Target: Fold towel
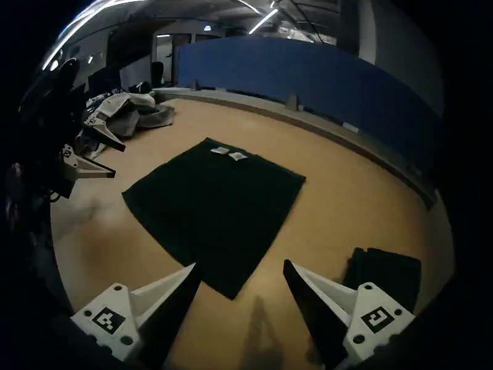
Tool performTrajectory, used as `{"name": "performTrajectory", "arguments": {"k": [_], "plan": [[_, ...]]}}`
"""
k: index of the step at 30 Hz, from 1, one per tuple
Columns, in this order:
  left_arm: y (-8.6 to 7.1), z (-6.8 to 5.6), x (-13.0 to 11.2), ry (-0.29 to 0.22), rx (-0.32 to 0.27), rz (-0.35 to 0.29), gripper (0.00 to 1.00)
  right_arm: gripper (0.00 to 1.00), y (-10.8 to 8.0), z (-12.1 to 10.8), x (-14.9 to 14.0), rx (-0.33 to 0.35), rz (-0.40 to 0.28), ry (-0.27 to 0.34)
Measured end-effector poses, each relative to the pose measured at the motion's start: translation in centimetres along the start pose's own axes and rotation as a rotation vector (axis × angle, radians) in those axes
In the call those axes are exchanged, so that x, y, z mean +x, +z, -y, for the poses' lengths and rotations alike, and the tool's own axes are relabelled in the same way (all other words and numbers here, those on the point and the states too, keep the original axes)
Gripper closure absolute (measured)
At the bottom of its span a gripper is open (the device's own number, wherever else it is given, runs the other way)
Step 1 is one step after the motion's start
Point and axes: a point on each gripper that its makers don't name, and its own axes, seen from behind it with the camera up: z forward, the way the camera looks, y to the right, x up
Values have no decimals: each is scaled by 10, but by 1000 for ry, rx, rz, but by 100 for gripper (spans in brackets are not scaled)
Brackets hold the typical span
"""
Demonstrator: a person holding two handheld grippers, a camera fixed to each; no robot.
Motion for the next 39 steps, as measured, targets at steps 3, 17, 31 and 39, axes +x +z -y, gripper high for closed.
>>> {"name": "performTrajectory", "arguments": {"k": [3,17,31,39], "plan": [[6,-2,-12,-15,-13,20,5,0,7,1,-10,5,12,-2],[23,-10,-29,-22,-42,56,6,0,22,6,-34,18,42,4],[29,-28,-39,59,-102,109,6,7,27,9,-47,41,84,-22],[30,-31,-45,62,-115,140,18,22,31,12,-51,50,98,-13]]}}
